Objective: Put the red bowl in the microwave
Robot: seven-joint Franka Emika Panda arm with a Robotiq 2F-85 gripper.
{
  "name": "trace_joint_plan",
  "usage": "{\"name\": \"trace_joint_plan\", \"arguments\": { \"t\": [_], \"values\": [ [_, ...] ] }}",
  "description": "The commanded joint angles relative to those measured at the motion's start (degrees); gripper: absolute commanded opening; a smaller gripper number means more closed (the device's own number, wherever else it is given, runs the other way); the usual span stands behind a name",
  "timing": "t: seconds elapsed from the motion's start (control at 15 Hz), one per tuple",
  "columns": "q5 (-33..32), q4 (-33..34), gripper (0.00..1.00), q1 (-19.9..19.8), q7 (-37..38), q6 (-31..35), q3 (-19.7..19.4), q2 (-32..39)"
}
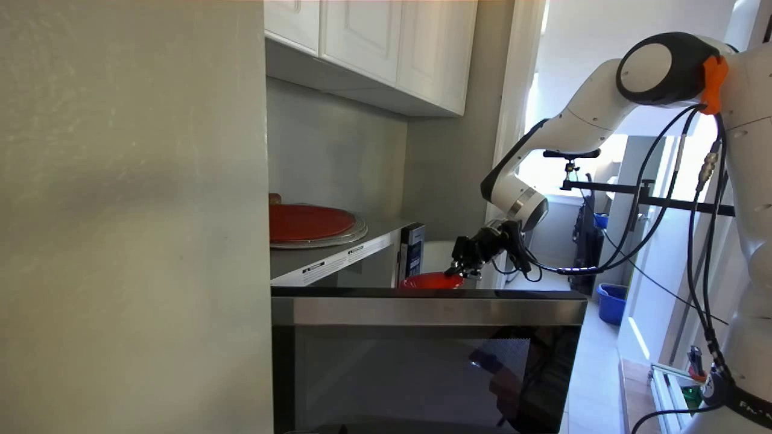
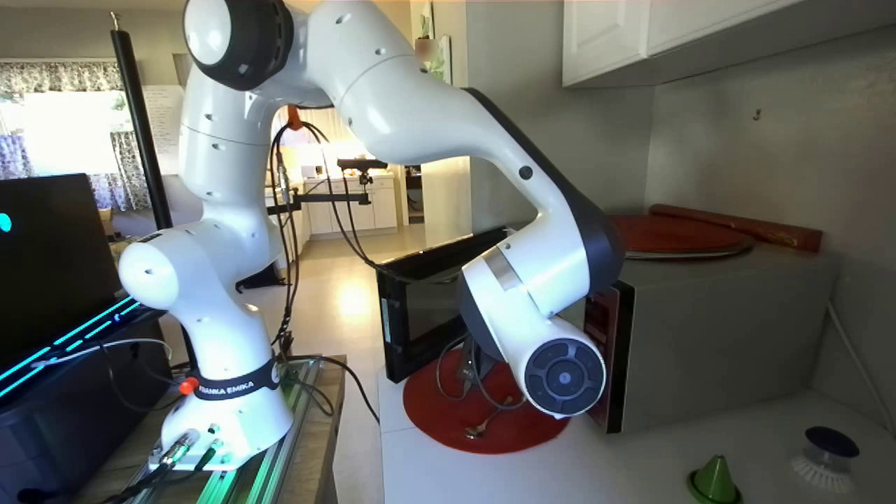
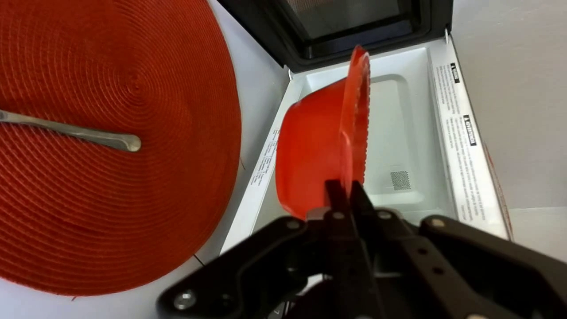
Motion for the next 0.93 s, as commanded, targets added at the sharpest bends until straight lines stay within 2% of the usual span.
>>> {"name": "trace_joint_plan", "arguments": {
  "t": [0.0,0.6,0.87],
  "values": [
    [6.0,-3.4,0.01,2.1,-2.3,2.7,-0.2,-1.3],
    [23.1,-11.4,0.01,9.4,-13.0,12.5,1.5,-3.4],
    [30.5,-11.2,0.01,13.4,-14.9,14.9,3.3,-3.4]
  ]
}}
